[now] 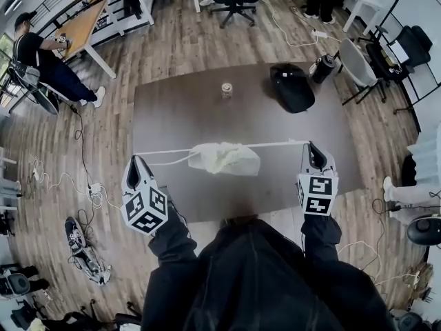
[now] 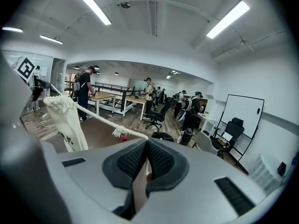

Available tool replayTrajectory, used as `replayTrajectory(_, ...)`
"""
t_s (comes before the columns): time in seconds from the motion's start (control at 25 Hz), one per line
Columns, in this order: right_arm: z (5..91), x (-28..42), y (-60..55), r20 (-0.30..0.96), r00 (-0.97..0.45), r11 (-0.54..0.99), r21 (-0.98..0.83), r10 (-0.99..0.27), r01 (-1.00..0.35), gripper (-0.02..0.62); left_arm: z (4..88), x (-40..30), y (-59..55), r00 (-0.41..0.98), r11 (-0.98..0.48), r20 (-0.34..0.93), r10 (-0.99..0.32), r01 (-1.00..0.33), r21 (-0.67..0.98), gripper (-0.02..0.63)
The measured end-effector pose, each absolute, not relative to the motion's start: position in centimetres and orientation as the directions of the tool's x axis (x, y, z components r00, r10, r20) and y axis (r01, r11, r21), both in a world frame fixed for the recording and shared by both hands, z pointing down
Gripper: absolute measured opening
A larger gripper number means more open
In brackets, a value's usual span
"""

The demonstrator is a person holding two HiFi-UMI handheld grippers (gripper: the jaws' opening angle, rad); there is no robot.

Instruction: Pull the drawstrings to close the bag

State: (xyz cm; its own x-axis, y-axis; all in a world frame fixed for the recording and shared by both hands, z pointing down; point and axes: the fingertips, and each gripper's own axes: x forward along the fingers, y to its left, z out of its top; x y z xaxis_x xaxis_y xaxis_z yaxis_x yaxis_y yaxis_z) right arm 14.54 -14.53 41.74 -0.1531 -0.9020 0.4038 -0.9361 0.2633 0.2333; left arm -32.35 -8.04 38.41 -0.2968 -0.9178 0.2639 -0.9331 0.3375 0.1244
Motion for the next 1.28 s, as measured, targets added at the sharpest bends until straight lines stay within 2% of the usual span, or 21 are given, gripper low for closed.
replayTrajectory(0.48, 43.6, 18.2, -14.3, 0.448, -0.073, 0.177, 0.194, -0.891, -0.965, 0.029, 39.8, -33.2, -7.7, -0.318, 0.370, 0.298, -0.900, -0.919, 0.137, 0.037)
replayTrajectory(1.28, 51.0, 16.8, -19.3, 0.571, -0.161, 0.264, 0.101, -0.805, -0.959, 0.029, 52.8, -23.9, -14.0, 0.035, 0.077, 0.558, -0.829, -0.981, 0.176, 0.037)
